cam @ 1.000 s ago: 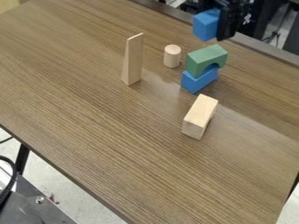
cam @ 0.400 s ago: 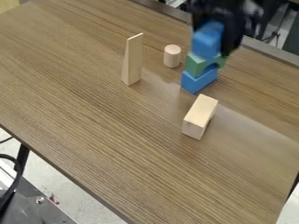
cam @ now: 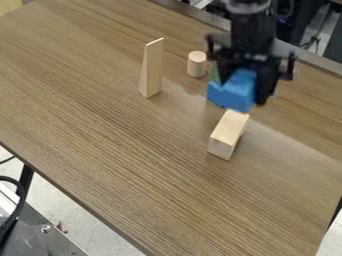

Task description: Put the blue rectangle block on top of the white rectangle block

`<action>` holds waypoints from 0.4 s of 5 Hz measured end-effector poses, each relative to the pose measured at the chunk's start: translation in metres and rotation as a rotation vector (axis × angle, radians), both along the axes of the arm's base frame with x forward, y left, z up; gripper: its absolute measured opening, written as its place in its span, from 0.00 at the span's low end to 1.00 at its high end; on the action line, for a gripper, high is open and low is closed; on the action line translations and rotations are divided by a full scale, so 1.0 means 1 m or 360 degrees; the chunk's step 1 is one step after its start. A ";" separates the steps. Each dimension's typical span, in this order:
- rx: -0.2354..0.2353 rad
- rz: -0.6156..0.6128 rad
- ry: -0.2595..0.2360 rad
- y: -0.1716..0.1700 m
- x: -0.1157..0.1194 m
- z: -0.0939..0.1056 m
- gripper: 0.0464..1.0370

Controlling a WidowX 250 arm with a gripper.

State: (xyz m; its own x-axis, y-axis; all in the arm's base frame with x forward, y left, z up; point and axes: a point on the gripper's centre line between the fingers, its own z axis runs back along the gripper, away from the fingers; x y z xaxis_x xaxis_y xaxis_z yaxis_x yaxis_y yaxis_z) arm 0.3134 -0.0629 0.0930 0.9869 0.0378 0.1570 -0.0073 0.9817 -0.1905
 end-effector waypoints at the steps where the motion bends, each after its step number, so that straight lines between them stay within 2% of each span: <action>1: -0.0003 0.0024 0.0045 0.000 -0.005 -0.015 0.55; 2: 0.0001 0.0030 0.0061 0.000 -0.006 -0.019 0.55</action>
State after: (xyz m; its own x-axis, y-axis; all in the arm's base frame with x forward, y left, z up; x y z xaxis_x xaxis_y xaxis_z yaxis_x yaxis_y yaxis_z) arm 0.3070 -0.0626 0.0741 0.9913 0.0561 0.1194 -0.0328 0.9815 -0.1889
